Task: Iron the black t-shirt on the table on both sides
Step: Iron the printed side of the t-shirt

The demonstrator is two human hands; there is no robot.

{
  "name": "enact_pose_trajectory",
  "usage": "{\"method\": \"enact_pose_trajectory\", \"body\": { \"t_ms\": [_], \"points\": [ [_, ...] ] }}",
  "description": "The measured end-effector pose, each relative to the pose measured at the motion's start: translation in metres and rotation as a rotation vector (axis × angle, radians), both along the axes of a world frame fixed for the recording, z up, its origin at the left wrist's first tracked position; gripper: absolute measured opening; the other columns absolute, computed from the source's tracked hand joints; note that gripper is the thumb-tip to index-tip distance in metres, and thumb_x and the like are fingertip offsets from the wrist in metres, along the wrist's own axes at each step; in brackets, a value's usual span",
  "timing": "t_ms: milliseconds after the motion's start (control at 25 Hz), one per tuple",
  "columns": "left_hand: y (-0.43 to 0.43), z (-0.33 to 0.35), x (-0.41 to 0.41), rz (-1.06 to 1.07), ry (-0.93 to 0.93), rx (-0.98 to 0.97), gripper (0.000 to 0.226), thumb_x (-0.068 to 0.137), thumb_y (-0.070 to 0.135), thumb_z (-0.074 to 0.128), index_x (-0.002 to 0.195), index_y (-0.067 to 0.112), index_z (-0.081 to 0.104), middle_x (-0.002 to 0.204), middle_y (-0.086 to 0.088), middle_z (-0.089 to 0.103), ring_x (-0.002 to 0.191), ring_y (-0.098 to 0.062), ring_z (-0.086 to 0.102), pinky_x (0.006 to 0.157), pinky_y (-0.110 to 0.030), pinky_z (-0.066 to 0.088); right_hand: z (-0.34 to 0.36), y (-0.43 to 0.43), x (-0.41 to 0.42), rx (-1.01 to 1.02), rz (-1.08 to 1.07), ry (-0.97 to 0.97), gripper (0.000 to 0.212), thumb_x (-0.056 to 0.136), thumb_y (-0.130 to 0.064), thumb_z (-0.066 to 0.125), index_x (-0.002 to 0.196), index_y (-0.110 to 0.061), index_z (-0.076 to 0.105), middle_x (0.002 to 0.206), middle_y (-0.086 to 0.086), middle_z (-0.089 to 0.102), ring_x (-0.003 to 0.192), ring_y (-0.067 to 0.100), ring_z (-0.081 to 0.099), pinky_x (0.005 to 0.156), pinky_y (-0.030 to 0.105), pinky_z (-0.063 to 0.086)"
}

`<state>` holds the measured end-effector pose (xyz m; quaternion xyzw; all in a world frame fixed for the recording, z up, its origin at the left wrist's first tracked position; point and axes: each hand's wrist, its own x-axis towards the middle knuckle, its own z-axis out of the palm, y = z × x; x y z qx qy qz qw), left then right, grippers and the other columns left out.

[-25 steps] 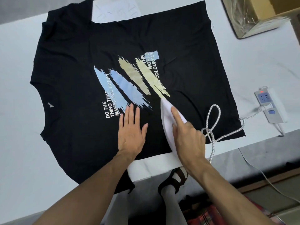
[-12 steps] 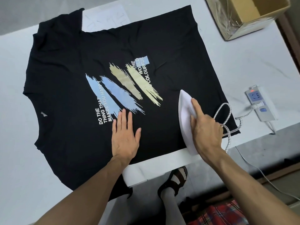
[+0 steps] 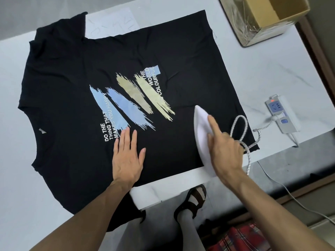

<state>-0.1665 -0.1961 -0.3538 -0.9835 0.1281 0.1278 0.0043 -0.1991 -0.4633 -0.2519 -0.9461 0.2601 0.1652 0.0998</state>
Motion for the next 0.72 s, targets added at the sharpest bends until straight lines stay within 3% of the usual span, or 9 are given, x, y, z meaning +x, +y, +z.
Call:
{"method": "enact_pose_trajectory", "body": {
  "t_ms": [280,520,640,720],
  "points": [
    [-0.003,-0.001,-0.001,0.008,0.006,-0.017,0.066,0.101,0.046,0.016,0.155,0.008,0.018,0.163,-0.013,0.012,0.152,-0.025,0.008,0.122,-0.045,0.014,0.003,-0.084,0.004,0.002,-0.160,-0.048,0.051,0.100,-0.030,0.038,0.149,-0.039,0.025,0.088,0.024,0.064,0.079,0.043,0.059,0.067,0.042,0.038],
    [-0.055,0.014,0.011,0.028,-0.031,-0.159,0.054,0.102,0.031,0.035,0.147,0.002,0.035,0.158,-0.020,0.024,0.148,-0.030,0.020,0.121,-0.045,0.019,0.007,-0.018,0.019,0.108,0.073,-0.030,0.057,0.099,-0.029,0.042,0.148,-0.046,0.018,0.087,0.013,0.064,0.080,0.039,0.062,0.063,0.038,0.036],
    [-0.102,0.009,0.022,0.043,-0.010,-0.162,0.059,0.103,0.036,0.030,0.153,0.006,0.024,0.162,-0.016,0.015,0.151,-0.026,0.012,0.123,-0.043,0.015,-0.005,0.013,0.023,0.006,0.230,-0.010,0.059,0.100,-0.024,0.044,0.149,-0.043,0.018,0.070,0.006,0.051,0.055,0.028,0.052,0.052,0.032,0.033],
    [-0.109,-0.003,0.023,0.051,-0.001,-0.086,0.061,0.104,0.041,0.021,0.155,0.009,0.015,0.164,-0.013,0.008,0.152,-0.024,0.004,0.124,-0.041,0.010,-0.011,0.005,0.021,-0.055,0.224,-0.012,0.058,0.100,-0.024,0.045,0.149,-0.042,0.018,0.068,0.003,0.045,0.049,0.025,0.043,0.048,0.032,0.028]
  ]
}}
